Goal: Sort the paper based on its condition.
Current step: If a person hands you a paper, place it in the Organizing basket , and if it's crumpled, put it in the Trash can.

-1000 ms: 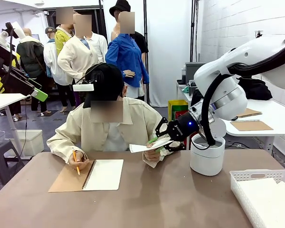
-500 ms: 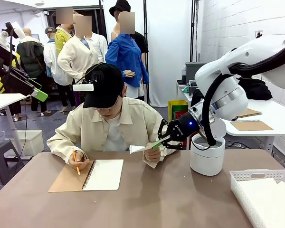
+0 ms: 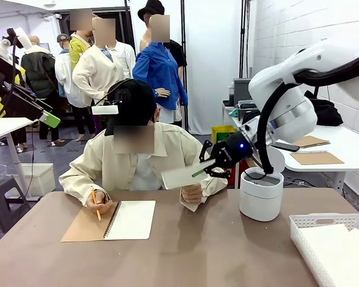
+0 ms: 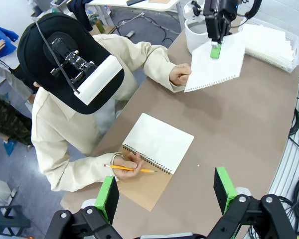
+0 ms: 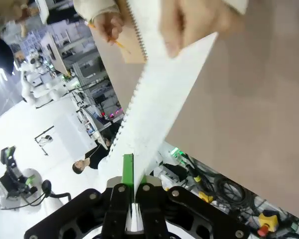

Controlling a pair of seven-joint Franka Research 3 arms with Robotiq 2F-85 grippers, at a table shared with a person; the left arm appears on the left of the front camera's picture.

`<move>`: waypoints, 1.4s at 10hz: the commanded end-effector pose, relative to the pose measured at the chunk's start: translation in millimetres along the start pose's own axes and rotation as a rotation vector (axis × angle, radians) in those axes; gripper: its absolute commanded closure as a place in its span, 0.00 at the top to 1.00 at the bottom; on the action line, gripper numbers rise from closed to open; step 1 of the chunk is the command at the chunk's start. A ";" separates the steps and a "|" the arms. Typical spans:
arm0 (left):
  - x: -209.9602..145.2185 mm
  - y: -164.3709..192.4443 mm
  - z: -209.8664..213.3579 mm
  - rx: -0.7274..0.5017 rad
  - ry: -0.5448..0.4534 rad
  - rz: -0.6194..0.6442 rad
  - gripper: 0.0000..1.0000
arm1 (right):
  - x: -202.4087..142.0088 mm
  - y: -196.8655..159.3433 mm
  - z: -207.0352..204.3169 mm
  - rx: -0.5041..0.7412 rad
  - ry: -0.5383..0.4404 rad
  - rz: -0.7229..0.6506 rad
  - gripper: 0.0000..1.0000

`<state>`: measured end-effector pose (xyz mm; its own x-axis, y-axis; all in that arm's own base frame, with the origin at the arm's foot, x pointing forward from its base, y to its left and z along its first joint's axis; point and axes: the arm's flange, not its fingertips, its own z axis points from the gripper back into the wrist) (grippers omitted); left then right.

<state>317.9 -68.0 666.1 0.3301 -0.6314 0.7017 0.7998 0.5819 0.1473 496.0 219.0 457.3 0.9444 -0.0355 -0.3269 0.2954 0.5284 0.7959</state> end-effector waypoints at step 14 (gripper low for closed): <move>-0.3 0.8 0.5 -0.002 -0.003 0.001 1.00 | -127.1 92.7 155.4 -0.981 -0.382 0.787 0.00</move>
<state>318.0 -68.0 666.0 0.3302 -0.6313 0.7017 0.7998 0.5820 0.1472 432.0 154.8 663.9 0.8474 0.4245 0.3189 -0.4471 0.8945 -0.0026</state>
